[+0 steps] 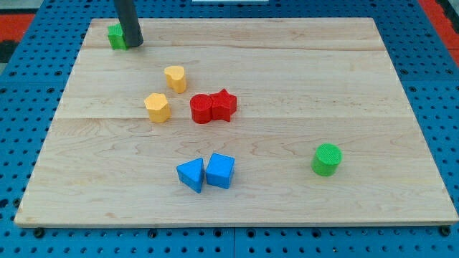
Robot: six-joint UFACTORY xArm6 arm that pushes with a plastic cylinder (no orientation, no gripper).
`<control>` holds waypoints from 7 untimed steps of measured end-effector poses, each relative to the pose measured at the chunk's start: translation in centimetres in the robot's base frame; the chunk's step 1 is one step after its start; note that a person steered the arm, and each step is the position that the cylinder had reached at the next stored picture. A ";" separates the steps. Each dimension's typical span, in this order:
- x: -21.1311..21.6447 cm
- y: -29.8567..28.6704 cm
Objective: Push the red blocks to the centre
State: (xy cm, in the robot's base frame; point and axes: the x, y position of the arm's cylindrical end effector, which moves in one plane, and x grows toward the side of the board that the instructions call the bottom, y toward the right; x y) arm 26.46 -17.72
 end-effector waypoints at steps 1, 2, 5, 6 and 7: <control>0.0 0.2; 0.1 0.2; 4.5 1.3; 11.7 3.7; 16.3 8.1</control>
State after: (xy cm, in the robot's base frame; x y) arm 42.74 -9.66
